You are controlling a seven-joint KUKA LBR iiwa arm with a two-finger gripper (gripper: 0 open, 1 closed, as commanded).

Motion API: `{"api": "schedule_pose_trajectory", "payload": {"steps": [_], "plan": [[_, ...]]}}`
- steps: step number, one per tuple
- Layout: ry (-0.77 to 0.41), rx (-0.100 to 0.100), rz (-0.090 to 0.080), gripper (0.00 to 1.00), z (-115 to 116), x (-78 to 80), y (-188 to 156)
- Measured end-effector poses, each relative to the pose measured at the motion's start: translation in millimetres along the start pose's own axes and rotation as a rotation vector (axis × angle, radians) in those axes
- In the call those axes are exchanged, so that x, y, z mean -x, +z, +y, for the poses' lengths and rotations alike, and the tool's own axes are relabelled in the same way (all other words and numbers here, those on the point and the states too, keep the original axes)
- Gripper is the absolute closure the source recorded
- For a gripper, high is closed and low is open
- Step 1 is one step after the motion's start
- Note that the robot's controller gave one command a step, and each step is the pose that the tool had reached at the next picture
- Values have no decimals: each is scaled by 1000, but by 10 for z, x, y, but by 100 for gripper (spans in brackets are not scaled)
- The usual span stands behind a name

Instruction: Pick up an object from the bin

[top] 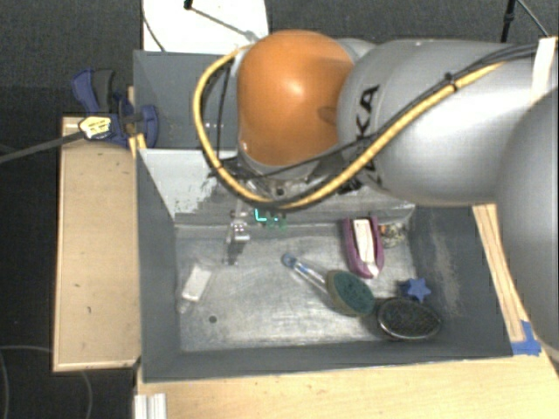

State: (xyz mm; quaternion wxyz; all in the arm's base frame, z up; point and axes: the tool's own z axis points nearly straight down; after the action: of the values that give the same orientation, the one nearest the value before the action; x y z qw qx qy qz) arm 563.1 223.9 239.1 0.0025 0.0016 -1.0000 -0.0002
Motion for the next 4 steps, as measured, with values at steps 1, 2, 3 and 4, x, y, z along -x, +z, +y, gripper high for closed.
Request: {"api": "schedule_pose_trajectory", "payload": {"steps": [1, 2, 3, 4], "plan": [[-171, 0, -3, 0, 320, -546, 1716], [231, 0, -6, 0, -41, -525, 1408], [147, 1, -9, 0, 58, -404, 1695], [155, 3, -11, 100, 58, -397, 1680]]}}
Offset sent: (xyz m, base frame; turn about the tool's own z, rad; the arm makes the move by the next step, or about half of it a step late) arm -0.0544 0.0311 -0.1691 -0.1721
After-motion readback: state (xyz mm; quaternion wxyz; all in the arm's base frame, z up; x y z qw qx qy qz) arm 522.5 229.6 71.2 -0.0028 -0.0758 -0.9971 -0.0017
